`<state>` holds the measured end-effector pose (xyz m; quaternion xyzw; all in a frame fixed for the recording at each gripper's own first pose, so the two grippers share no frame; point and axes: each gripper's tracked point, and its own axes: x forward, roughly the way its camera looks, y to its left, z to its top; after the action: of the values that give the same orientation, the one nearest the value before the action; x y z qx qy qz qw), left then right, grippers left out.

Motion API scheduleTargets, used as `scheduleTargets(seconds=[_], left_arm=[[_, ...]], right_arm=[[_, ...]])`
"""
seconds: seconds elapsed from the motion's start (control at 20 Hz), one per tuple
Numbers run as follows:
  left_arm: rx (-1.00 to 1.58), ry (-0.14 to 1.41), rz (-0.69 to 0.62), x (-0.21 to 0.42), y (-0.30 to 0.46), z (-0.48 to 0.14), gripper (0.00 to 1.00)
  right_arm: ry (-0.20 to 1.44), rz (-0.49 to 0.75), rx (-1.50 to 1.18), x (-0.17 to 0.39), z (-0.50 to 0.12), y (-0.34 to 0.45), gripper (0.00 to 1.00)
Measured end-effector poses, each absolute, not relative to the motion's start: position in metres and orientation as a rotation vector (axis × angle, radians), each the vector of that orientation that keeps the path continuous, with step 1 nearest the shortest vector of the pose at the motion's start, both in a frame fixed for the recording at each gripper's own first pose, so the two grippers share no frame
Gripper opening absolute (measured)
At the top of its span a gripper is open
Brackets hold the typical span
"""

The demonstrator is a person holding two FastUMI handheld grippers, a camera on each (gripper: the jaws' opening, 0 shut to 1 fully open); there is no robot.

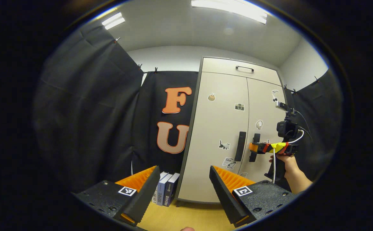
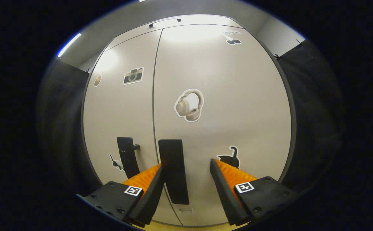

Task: Open the right door of the double-door shoe cabinet with the right hand, and open the left door with the left hand.

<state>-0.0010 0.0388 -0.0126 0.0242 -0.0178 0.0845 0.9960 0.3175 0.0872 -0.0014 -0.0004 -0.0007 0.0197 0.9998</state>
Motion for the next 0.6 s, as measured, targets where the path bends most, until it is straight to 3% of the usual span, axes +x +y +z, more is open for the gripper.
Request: scheduleTargets(seconds=[0.25,0.35,0.45,0.5,0.55,0.6], left_arm=[[0.056,-0.047,0.175,-0.004,0.037,-0.010,0.92],[0.069,-0.051,0.179,-0.010,0.037,-0.007,0.95],[0.072,-0.057,0.182,-0.014,0.037,-0.004,0.94],[0.067,-0.059,0.181,-0.016,0.036,-0.002,0.94],[0.057,-0.061,0.178,-0.018,0.035,-0.001,0.94],[0.048,-0.062,0.174,-0.019,0.035,-0.001,0.94]], right_arm=[[-0.034,0.049,-0.038,0.319,-0.006,0.096,0.86],[-0.008,0.114,-0.030,0.312,-0.012,0.110,0.70],[-0.020,0.134,-0.035,0.316,-0.010,0.110,0.38],[-0.017,0.147,-0.026,0.319,-0.009,0.110,0.38],[0.008,0.156,-0.013,0.318,-0.012,0.111,0.26],[0.015,0.161,-0.011,0.317,-0.012,0.111,0.26]])
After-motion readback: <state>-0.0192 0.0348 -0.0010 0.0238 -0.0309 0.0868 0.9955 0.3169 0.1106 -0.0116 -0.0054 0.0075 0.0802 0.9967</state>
